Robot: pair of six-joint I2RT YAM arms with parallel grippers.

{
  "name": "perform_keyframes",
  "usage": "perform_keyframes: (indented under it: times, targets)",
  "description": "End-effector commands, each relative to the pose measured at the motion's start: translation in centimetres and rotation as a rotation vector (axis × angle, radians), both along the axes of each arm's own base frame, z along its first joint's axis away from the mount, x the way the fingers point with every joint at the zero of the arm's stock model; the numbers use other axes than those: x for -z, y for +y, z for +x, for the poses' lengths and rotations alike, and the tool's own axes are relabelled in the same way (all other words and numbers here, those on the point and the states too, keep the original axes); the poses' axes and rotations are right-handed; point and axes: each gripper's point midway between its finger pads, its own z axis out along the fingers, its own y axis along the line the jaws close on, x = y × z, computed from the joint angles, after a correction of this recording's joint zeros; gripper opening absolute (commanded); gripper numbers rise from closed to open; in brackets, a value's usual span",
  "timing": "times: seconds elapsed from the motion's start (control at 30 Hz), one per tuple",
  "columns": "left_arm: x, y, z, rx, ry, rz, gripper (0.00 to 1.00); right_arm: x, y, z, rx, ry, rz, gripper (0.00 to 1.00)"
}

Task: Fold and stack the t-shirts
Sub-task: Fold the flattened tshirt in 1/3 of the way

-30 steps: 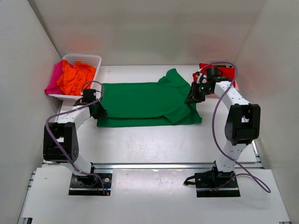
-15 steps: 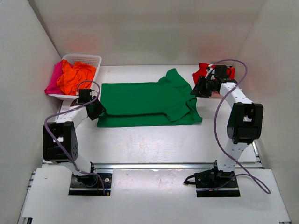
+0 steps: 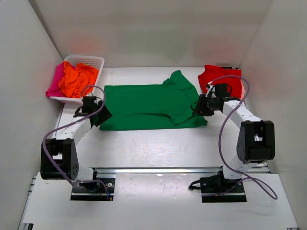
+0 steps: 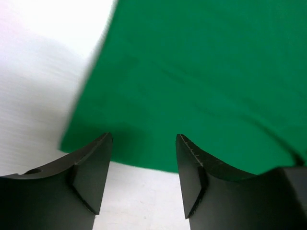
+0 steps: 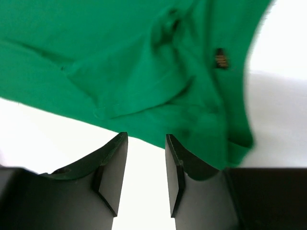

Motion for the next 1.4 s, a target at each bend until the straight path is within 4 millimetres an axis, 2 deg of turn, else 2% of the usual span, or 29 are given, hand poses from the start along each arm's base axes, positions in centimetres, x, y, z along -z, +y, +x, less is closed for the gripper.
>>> perform_keyframes:
  times: [0.0,0.03,0.07,0.13,0.17,0.2,0.23,0.33,0.47,0.5,0.57,0.6,0.63,0.73,0.77,0.87,0.9,1.0,1.03,1.1,1.17,1.2,1.23,1.27,1.3,1.33,1.37]
  targets:
    - [1.5,-4.1,-0.2,0.094,-0.009,-0.057,0.65,-0.1,2.5,0.9,-0.046,-0.069,0.031,0.34]
    - [2.8,-4.4,-0.2,0.095,0.027,-0.055,0.65,-0.1,3.0,1.2,-0.053,-0.083,0.038,0.34]
    - [3.5,-4.9,-0.5,0.112,0.055,-0.055,0.64,0.6,3.4,1.2,-0.058,-0.07,0.041,0.33]
    - [6.4,-5.1,-1.7,0.124,0.18,-0.029,0.63,2.2,3.9,0.7,-0.057,-0.035,0.039,0.33]
    - [6.5,-4.9,-1.5,0.125,0.196,-0.014,0.62,2.4,4.1,0.8,-0.055,-0.035,0.038,0.32]
    - [8.0,-4.8,-2.9,0.143,0.28,-0.002,0.61,3.6,3.9,0.2,-0.048,-0.001,0.032,0.33]
    - [7.9,-4.4,-2.7,0.15,0.293,0.032,0.61,4.3,3.9,-0.3,-0.042,0.027,0.016,0.33]
    - [8.4,-4.0,-5.6,0.174,0.413,0.007,0.59,6.3,3.6,-3.1,-0.021,0.125,-0.039,0.33]
    - [8.3,-3.7,-9.1,0.231,0.507,0.037,0.58,6.9,3.7,-7.6,-0.021,0.225,-0.086,0.32]
    - [8.3,-4.2,-10.2,0.255,0.531,0.036,0.57,7.3,3.9,-8.8,-0.025,0.252,-0.085,0.31]
    - [8.0,-4.6,-12.5,0.29,0.549,0.039,0.58,6.8,3.8,-10.8,-0.031,0.277,-0.085,0.31]
    - [7.8,-5.2,-14.8,0.328,0.581,0.036,0.58,6.9,3.8,-12.6,-0.034,0.297,-0.091,0.31]
    - [7.9,-5.3,-15.8,0.339,0.596,0.035,0.58,7.4,3.8,-14.1,-0.037,0.333,-0.1,0.31]
    - [7.4,-5.3,-18.7,0.376,0.616,0.046,0.57,7.0,3.7,-17.1,-0.029,0.372,-0.078,0.29]
    - [6.8,-5.2,-19.2,0.379,0.603,0.043,0.56,7.1,3.9,-18.1,-0.038,0.39,-0.082,0.29]
    - [4.7,-5.6,-20.6,0.397,0.561,-0.008,0.55,5.7,4.4,-21.4,-0.099,0.436,-0.085,0.27]
    - [2.9,-5.7,-19.8,0.378,0.491,-0.023,0.55,4.6,4.6,-21.8,-0.098,0.416,-0.082,0.26]
    - [-1.9,-4.2,-16.8,0.293,0.287,-0.026,0.57,0.6,4.7,-20.5,-0.076,0.278,-0.015,0.25]
    - [-3.9,-3.8,-15.6,0.274,0.214,-0.018,0.57,-1.4,4.4,-19.2,-0.057,0.212,0.021,0.25]
    - [-6.3,-3.1,-13.2,0.234,0.112,0.008,0.59,-5.1,4.0,-16.6,-0.046,0.092,0.058,0.24]
    - [-8.0,-3.1,-10.9,0.21,0.052,0.017,0.6,-6.9,3.2,-13.4,-0.046,-0.013,0.043,0.25]
    - [-7.6,-3.2,-9.7,0.203,0.054,0.008,0.6,-8.1,3.2,-12.4,-0.058,-0.069,0.032,0.26]
    - [-7.1,-3.3,-8.6,0.204,0.07,0.005,0.6,-8.2,3.2,-10.8,-0.05,-0.093,0.025,0.27]
    - [-6.5,-3.2,-7.1,0.196,0.067,0.012,0.6,-8.7,2.9,-8.4,-0.044,-0.156,-0.001,0.29]
    - [-6.7,-3.0,-5.7,0.184,0.038,0.026,0.59,-8.7,3.1,-6.3,-0.048,-0.194,-0.012,0.32]
    - [-5.8,-2.8,-4.5,0.169,0.052,0.031,0.59,-8.6,3.0,-5.2,-0.043,-0.206,-0.016,0.34]
    - [-5.4,-2.4,-3.9,0.157,0.055,0.043,0.6,-8.5,3.0,-3.1,-0.032,-0.229,-0.025,0.35]
